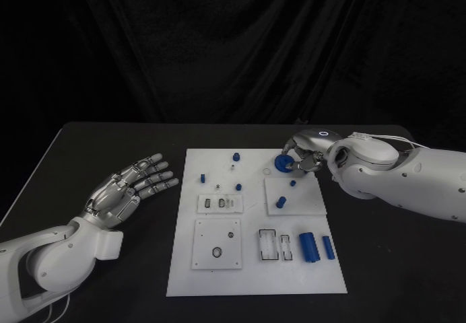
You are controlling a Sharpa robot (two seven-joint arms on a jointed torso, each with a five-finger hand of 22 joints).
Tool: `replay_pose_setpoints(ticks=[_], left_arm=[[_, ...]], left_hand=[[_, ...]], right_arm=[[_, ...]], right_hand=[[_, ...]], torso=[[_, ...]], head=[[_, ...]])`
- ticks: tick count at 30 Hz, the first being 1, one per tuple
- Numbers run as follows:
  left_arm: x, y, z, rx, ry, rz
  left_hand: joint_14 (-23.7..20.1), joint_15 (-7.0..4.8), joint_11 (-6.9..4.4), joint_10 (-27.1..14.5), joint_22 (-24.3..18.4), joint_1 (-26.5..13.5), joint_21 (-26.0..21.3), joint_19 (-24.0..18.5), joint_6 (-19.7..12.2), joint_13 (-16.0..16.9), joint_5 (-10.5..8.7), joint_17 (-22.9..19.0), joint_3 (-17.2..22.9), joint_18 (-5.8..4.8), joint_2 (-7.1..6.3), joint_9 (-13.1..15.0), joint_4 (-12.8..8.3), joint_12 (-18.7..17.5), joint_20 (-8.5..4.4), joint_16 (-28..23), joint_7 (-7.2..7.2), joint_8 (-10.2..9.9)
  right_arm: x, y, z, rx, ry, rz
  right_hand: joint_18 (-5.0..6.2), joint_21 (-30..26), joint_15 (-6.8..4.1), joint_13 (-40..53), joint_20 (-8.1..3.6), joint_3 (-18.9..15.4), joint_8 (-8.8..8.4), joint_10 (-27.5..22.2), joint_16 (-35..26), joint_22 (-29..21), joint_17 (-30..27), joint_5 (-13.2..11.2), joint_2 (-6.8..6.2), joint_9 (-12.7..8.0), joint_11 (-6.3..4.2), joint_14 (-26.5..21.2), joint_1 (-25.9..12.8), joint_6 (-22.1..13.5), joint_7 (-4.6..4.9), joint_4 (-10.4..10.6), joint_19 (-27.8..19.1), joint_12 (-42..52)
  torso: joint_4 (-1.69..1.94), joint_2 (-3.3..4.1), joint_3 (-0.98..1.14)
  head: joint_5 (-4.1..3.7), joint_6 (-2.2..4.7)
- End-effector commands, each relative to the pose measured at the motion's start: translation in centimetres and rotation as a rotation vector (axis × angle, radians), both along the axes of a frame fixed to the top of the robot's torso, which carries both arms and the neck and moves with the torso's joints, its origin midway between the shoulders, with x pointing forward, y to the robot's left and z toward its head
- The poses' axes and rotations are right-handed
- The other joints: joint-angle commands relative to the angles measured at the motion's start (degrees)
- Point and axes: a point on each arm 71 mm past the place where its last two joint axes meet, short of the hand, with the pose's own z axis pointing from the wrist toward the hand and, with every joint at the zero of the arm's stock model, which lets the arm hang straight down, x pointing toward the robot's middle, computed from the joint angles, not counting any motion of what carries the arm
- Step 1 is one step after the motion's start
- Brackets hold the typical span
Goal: Assemble the parts on the task board
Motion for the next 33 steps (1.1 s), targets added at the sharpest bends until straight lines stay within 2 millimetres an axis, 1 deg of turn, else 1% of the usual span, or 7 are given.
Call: replay_pose_setpoints(ticks=[1,11,18,22,23,28,33], left_arm=[[0.0,-0.1,0.2,-0.024,-0.019,-0.001],[0.1,-0.2,0.2,-0.025,-0.017,-0.006],[0.1,-0.2,0.1,-0.025,-0.016,-0.009],[0.2,-0.2,0.1,-0.025,-0.016,-0.010],[0.2,-0.2,0.1,-0.025,-0.016,-0.011],[0.2,-0.2,0.1,-0.026,-0.016,-0.011],[0.1,-0.1,0.1,-0.026,-0.017,-0.009]], left_hand=[[0.1,0.34,0.49,-0.1,0.0,-0.6,0.2,-0.5,0.0,-0.1,-0.26,0.1,0.4,-0.64,-0.17,0.0,0.1,0.3,0.02,0.3,0.45,-0.1],[0.1,0.34,0.49,-0.1,0.0,-0.6,0.2,-0.5,0.0,-0.1,-0.26,0.1,0.4,-0.64,-0.17,0.0,0.1,0.3,0.02,0.3,0.45,-0.1],[0.1,0.36,0.51,-0.1,0.0,-0.6,0.2,-0.5,-0.1,-0.1,-0.31,0.1,0.5,-0.66,-0.20,0.0,0.1,0.3,0.02,0.3,0.48,-0.1],[0.1,0.37,0.51,-0.1,0.0,-0.7,0.2,-0.5,-0.1,-0.1,-0.35,0.0,0.5,-0.68,-0.22,0.0,0.1,0.3,0.02,0.3,0.51,-0.1],[0.1,0.37,0.51,-0.1,0.0,-0.7,0.2,-0.5,-0.1,-0.1,-0.35,0.0,0.5,-0.68,-0.22,0.0,0.1,0.3,0.02,0.3,0.51,-0.1],[0.1,0.37,0.51,-0.1,0.0,-0.7,0.2,-0.5,-0.1,-0.1,-0.35,0.0,0.5,-0.68,-0.22,0.0,0.1,0.3,0.02,0.3,0.51,-0.1],[0.1,0.37,0.51,-0.1,0.0,-0.7,0.2,-0.5,-0.1,-0.1,-0.35,0.0,0.5,-0.68,-0.22,0.0,0.1,0.3,0.02,0.3,0.51,-0.1]], right_arm=[[0.0,0.0,-0.3,-0.012,0.013,0.002],[0.4,0.1,-0.9,-0.038,0.045,-0.011],[0.4,0.2,-1.2,-0.050,0.063,-0.009],[0.4,0.4,-1.3,-0.058,0.075,-0.005],[0.4,0.4,-1.3,-0.059,0.077,-0.004],[0.4,0.5,-1.3,-0.056,0.076,0.010],[0.0,1.0,-1.0,-0.032,0.052,0.038]], right_hand=[[-0.69,-0.2,0.05,-0.1,0.07,0.0,0.78,-0.6,-0.5,6.2,0.0,0.4,0.31,0.6,0.06,-0.3,-0.2,1.1,-0.04,0.3,-0.1,-0.3],[-0.47,-1.0,0.05,-0.8,0.08,-0.3,0.75,-1.4,-1.2,5.7,-0.8,0.2,-0.29,1.2,0.03,-0.9,0.3,0.6,-0.08,-0.3,-0.7,-0.7],[-0.39,-1.6,0.13,-1.2,0.13,0.3,1.33,-2.0,-1.7,5.6,-1.0,3.1,-0.68,2.6,0.16,-1.2,1.9,0.7,0.09,-1.6,-1.0,-1.2],[-0.37,-1.8,0.30,-1.3,0.24,1.3,2.75,-2.2,-1.9,5.8,-0.9,7.9,-0.89,4.5,0.34,-1.3,2.6,2.2,0.30,-2.6,-1.0,-1.5],[-0.37,-1.8,0.30,-1.3,0.24,1.3,2.75,-2.2,-1.9,5.8,-0.9,7.9,-0.89,4.5,0.34,-1.3,2.6,2.2,0.30,-2.6,-1.0,-1.5],[-0.36,-2.0,0.28,-1.3,0.25,2.3,5.93,-2.2,-2.0,6.0,-0.9,12.7,-1.04,8.0,0.34,-1.4,2.6,4.8,-0.06,-3.5,-1.0,-1.8],[-0.47,-1.8,0.17,-0.9,0.16,3.1,8.24,-1.6,-1.8,6.5,-0.3,16.3,-1.26,11.1,0.27,-1.1,1.9,4.1,-0.19,-3.9,-0.7,-1.7]], torso=[[0.02,-0.01,-0.02],[0.07,-0.01,-0.01],[0.04,-0.01,-0.01],[0.07,0.00,0.01],[0.08,0.01,0.01],[0.06,0.01,0.03],[0.08,0.00,0.00]], head=[[-0.08,0.05],[-0.08,-0.02],[-0.04,-0.09],[-0.06,-0.09],[-0.07,-0.09],[-0.14,0.03],[-0.09,0.33]])
